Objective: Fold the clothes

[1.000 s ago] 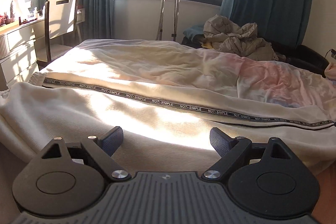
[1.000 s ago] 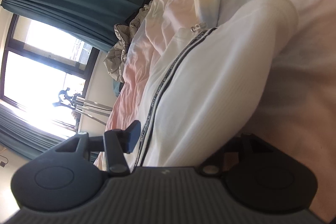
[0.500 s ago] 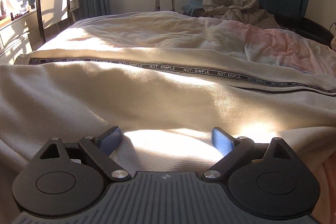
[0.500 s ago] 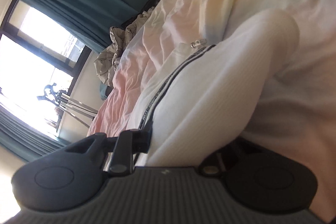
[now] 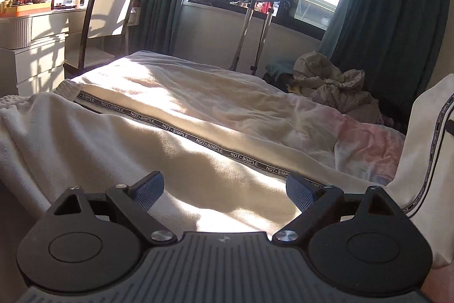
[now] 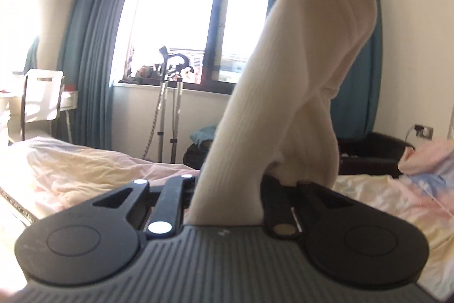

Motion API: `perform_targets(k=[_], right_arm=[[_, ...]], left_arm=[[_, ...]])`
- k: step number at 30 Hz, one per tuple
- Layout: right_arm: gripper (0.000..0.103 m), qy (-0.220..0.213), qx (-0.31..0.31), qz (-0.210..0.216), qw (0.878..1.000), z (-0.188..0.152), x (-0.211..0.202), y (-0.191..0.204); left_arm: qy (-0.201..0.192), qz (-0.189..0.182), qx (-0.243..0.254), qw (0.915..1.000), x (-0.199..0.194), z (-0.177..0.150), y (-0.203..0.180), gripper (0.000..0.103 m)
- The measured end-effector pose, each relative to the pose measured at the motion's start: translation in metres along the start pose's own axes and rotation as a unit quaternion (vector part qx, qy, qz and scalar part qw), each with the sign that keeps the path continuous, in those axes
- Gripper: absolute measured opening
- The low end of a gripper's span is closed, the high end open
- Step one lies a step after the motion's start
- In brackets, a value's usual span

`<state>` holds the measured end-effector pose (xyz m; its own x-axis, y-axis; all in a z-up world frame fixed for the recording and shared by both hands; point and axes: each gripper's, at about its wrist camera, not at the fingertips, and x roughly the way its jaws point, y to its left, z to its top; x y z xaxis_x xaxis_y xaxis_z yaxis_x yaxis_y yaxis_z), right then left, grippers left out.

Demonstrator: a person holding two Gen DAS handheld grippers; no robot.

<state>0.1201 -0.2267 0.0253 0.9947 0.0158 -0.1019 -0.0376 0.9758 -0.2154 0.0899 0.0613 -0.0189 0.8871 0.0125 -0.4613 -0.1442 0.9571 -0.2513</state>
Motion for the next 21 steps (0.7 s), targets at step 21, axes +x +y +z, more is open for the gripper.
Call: perform_targets(k=[21], right_arm=[[0.04,0.112,-0.183,0.193,0.958,-0.086,-0.052,0.156]], left_arm=[[-0.05,-0.12,-0.026,0.9912,-0.02,0.008,0.009,0.094]])
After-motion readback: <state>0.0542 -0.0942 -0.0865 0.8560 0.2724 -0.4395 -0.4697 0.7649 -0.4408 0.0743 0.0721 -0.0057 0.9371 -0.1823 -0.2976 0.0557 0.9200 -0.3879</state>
